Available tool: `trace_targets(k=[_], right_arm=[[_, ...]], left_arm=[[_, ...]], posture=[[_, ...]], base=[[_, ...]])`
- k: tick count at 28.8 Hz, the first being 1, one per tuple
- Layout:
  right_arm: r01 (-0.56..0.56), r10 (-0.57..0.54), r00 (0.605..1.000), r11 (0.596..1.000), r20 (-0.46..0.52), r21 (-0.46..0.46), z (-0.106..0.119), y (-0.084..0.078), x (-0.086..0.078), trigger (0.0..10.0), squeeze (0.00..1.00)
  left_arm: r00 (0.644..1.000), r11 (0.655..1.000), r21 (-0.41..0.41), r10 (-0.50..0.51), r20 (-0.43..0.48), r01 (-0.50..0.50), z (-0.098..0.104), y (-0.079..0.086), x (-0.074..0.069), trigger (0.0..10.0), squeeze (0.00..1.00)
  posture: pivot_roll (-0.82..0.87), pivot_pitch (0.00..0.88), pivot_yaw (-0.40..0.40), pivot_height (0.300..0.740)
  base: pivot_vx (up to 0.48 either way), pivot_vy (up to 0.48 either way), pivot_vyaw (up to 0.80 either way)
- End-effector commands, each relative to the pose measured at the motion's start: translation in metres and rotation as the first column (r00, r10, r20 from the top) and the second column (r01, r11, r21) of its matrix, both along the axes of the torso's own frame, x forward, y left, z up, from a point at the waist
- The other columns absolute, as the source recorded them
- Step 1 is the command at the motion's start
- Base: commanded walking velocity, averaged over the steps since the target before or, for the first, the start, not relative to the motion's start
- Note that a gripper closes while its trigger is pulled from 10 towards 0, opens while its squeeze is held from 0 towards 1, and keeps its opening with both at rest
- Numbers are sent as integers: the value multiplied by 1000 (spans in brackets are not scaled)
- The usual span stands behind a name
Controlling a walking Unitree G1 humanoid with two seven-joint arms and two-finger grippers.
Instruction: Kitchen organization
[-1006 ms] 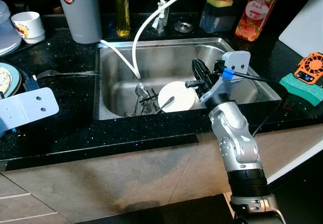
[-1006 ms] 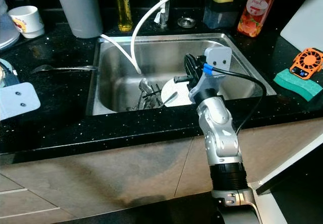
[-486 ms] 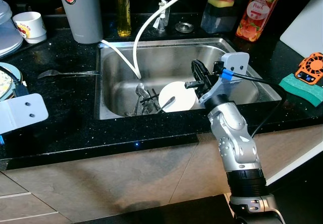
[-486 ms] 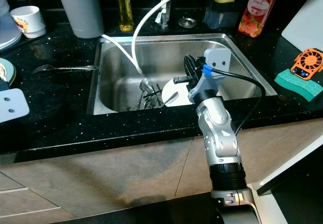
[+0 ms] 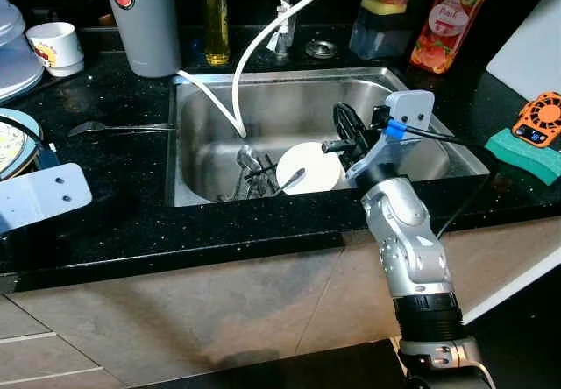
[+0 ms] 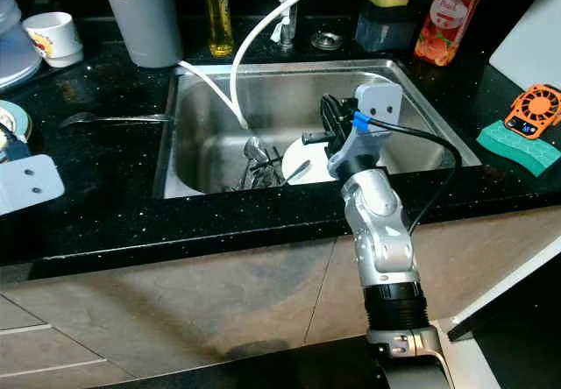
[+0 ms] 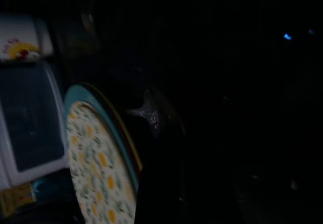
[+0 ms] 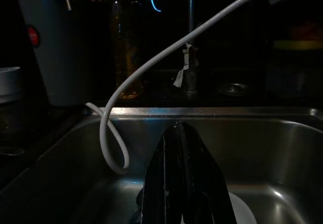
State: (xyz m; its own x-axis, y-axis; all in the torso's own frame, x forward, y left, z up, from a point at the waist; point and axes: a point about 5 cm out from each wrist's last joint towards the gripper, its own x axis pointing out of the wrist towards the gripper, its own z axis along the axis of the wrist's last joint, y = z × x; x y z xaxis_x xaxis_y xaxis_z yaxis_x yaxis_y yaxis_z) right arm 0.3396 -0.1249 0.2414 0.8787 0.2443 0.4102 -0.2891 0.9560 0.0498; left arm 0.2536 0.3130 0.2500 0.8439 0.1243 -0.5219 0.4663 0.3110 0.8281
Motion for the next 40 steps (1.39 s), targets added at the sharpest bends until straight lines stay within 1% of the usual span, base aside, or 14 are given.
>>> trace_targets(k=[1, 6, 7, 10, 19, 21, 23, 27, 28, 31, 33, 34, 37, 40], right_arm=[[13, -13, 1000, 1000, 16, 7, 3, -4, -1, 10000, 0], [9, -9, 1000, 1000, 17, 5, 3, -2, 0, 10000, 0], [6, -6, 1000, 1000, 19, 5, 3, -1, 0, 10000, 0], [6, -6, 1000, 1000, 20, 3, 4, -2, 0, 10000, 0], [9, -9, 1000, 1000, 20, -3, 4, -3, 0, 10000, 0], [16, -16, 1000, 1000, 20, -5, 4, -5, -1, 10000, 0], [25, -25, 1000, 1000, 18, -6, 3, -7, 0, 10000, 0], [31, -31, 999, 999, 19, -7, 3, -8, 0, 10000, 0], [41, -41, 999, 999, 26, -3, 5, -8, 0, 10000, 0], [49, -50, 998, 999, 34, 4, 6, -9, 0, 10000, 0], [68, -69, 996, 998, 53, 18, 10, -11, -1, 10000, 0], [68, -69, 996, 998, 53, 18, 10, -11, -1, 10000, 0], [94, -97, 992, 995, 77, 39, 15, -13, -2, 10000, 0], [118, -122, 989, 992, 84, 49, 16, -16, -5, 10000, 0]], left_arm=[[994, 998, -64, -29, -102, 23, -26, -4, -1, 0, 0], [987, 986, -82, -141, 78, 147, -11, -24, 19, 0, 0], [960, 973, -67, -207, 192, 223, -3, -36, 29, 10000, 0], [862, 925, -60, -324, 390, 375, 13, -63, 41, 10000, 0], [792, 907, -13, -361, 492, 422, 25, -90, 56, 10000, 0], [728, 896, 26, -377, 572, 444, 32, -107, 65, 10000, 0], [659, 850, -53, -365, 658, 524, 37, -131, 74, 10000, 0], [633, 779, -192, -310, 709, 597, 38, -147, 79, 10000, 0], [614, 706, -282, -267, 743, 649, 37, -157, 84, 10000, 0], [626, 664, -351, -228, 745, 660, 34, -162, 90, 10000, 0], [668, 560, -500, -136, 732, 661, 28, -169, 102, 10000, 0], [668, 560, -500, -136, 732, 661, 28, -169, 102, 10000, 0], [765, 370, -707, -14, 644, 603, 20, -175, 117, 10000, 0], [870, 277, -841, 32, 491, 465, 7, -181, 127, 10000, 0]], posture=[[203, 63, -28, 740], [202, 56, -29, 740], [200, 54, -32, 740], [198, 53, -33, 740], [181, 50, -33, 740], [166, 49, -32, 740], [158, 50, -35, 740], [158, 50, -35, 740], [148, 51, -33, 740], [148, 51, -33, 740], [134, 48, -17, 740], [134, 48, -17, 740], [116, 48, -5, 740], [109, 48, 1, 740]], base=[[0, 0, 0], [0, 0, 0], [0, 0, 0], [0, 0, 0], [0, 0, 0], [0, 0, 0], [0, 0, 0], [0, 0, 0], [0, 0, 0], [0, 0, 0], [0, 0, 0], [0, 0, 0], [0, 0, 0], [0, 0, 0]])
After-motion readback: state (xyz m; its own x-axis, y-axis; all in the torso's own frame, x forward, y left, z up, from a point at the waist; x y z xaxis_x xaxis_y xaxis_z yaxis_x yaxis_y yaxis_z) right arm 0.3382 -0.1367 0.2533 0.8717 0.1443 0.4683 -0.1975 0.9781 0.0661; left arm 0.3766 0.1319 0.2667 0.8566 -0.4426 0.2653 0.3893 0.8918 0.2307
